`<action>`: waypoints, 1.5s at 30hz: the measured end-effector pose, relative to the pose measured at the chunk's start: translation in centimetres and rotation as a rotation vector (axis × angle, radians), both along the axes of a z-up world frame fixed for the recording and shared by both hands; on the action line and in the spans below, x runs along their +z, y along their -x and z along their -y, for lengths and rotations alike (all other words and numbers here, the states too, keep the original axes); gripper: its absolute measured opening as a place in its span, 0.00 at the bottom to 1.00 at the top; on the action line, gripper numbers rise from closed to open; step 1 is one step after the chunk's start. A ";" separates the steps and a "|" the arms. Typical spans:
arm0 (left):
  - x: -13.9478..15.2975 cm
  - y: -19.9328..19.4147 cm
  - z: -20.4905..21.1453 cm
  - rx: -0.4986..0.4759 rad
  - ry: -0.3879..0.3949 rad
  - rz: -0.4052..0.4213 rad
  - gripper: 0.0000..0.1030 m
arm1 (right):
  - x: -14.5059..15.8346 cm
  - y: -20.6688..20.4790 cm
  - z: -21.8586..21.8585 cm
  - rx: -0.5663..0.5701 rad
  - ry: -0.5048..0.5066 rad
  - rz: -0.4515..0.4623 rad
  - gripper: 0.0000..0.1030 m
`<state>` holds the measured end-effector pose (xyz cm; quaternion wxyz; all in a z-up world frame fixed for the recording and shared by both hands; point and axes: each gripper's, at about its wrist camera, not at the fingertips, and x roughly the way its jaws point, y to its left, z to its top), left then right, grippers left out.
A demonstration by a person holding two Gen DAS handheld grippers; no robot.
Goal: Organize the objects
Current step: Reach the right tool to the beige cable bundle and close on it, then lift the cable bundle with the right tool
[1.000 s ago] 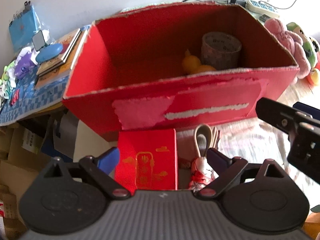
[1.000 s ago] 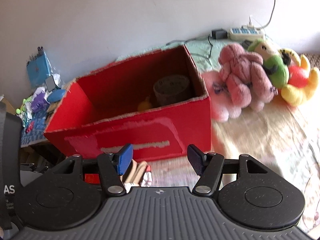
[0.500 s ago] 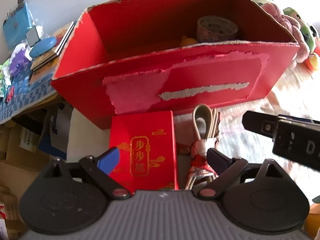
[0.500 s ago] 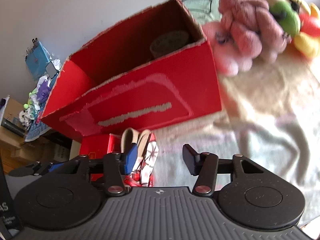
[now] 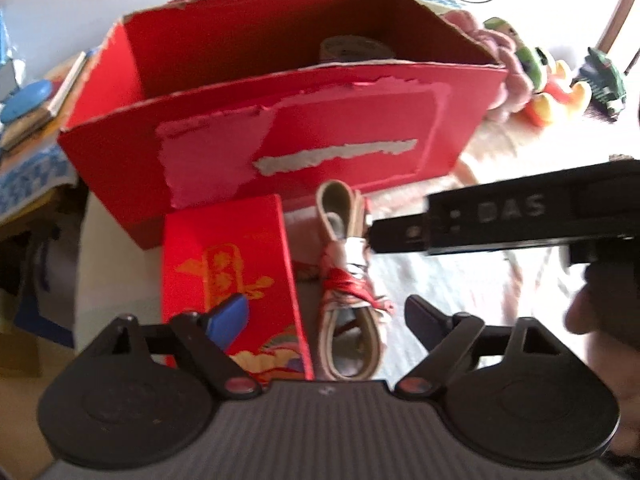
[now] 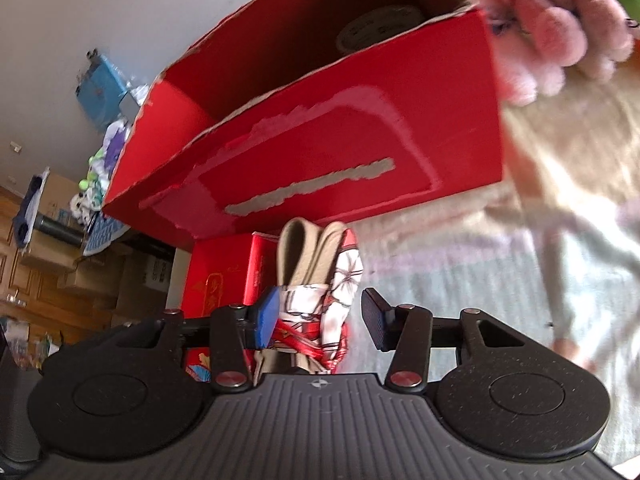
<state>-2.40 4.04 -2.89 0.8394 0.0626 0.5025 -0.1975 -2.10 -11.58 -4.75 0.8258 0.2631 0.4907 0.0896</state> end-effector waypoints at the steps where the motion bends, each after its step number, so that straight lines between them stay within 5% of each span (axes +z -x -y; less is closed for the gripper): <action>1: 0.0 0.0 -0.1 -0.004 0.021 -0.002 0.80 | -0.2 -0.1 -0.3 0.011 0.002 -0.003 0.48; 5: 0.1 0.1 -0.4 -0.020 0.082 0.002 0.77 | -0.7 -0.7 -0.9 0.037 0.005 -0.018 0.49; 15: 0.1 0.5 0.0 -0.058 0.090 0.016 0.76 | -1.3 -1.3 -1.1 0.069 -0.009 -0.026 0.49; 23: 0.4 -0.1 0.5 -0.105 0.116 0.013 0.74 | -1.7 -1.1 0.9 0.026 -0.015 -0.060 0.33; 35: -0.8 -1.2 2.6 -0.188 0.102 -0.042 0.68 | -2.8 -0.9 3.0 0.012 -0.115 -0.101 0.39; 43: -2.0 -1.8 1.3 -0.163 0.119 -0.082 0.61 | -2.9 -0.9 3.3 0.047 -0.153 -0.086 0.23; 45: -2.0 -1.8 1.1 -0.151 0.112 -0.074 0.49 | -2.8 -0.7 3.5 0.048 -0.154 -0.084 0.22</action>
